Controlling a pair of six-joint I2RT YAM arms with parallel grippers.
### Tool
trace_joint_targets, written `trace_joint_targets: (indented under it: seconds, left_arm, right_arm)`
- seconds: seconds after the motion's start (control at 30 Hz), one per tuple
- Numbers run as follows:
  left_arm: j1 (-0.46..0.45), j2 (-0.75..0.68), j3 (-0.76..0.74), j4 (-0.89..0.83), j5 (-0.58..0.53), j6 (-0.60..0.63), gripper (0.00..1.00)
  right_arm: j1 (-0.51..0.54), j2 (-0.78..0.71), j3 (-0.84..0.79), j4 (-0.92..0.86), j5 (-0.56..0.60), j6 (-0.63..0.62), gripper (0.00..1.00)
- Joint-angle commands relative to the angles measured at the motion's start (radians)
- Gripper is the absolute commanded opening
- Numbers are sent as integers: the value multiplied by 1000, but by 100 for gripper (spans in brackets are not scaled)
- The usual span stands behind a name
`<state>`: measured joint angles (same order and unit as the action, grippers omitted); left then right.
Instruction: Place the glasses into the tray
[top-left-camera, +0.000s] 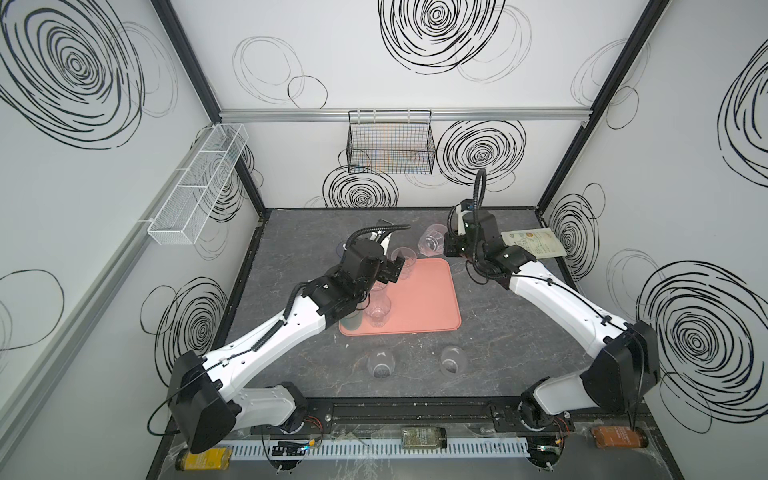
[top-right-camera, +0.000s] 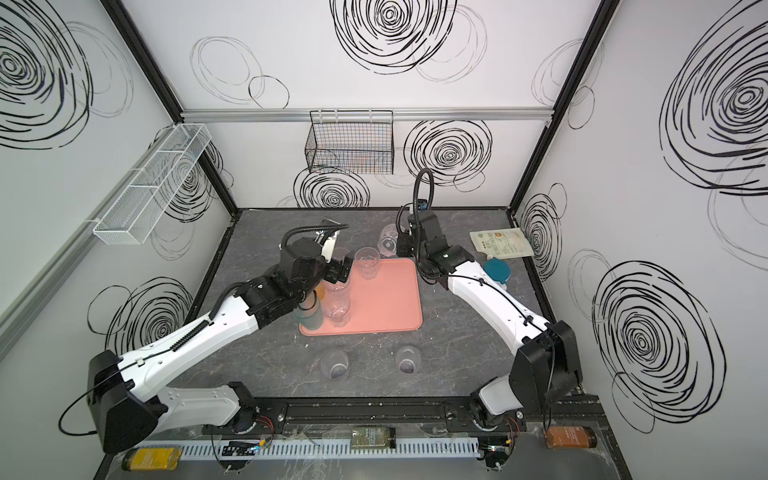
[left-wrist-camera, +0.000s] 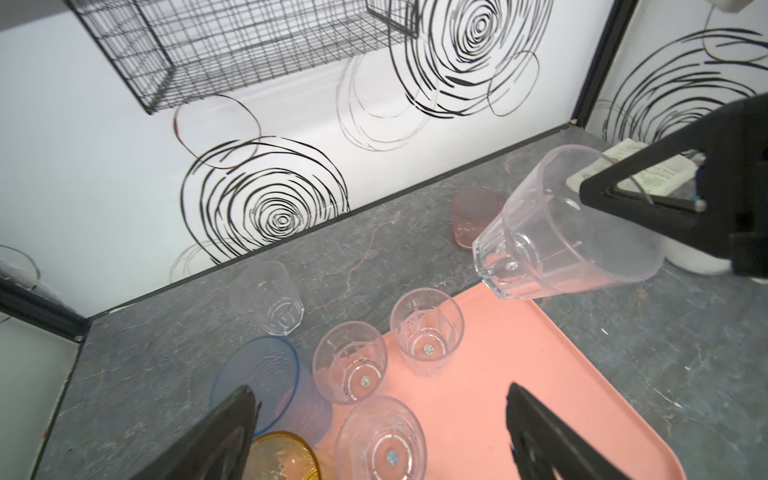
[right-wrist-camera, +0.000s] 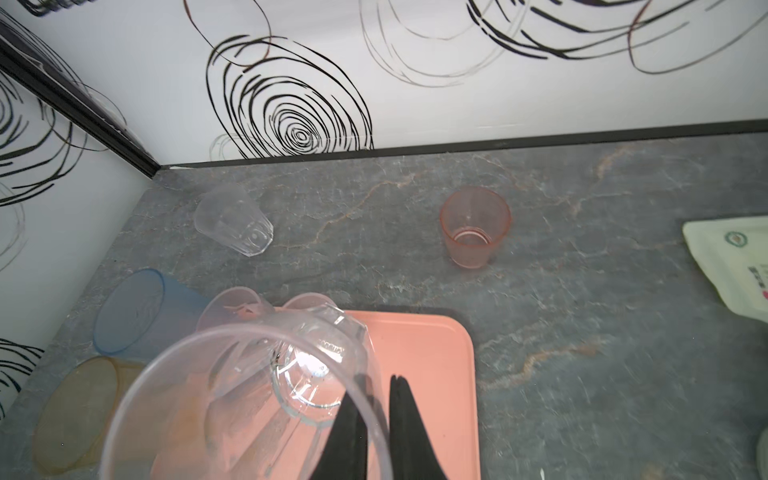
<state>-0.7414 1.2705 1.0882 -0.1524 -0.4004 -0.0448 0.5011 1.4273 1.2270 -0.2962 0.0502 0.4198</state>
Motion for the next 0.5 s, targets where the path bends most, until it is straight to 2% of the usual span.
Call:
trace_joint_targets:
  seconds: [0.0, 0.17, 0.47]
  left_arm:
    - [-18, -2, -41, 86, 45, -36, 96]
    - [-21, -11, -107, 120, 68, -52, 96]
    - [-11, -57, -211, 151, 71, -66, 96]
  right_arm:
    - [-1, -68, -45, -67, 66, 34, 11]
    - [7, -114, -128, -116, 77, 91, 11]
    - [93, -109, -215, -140, 104, 185, 11]
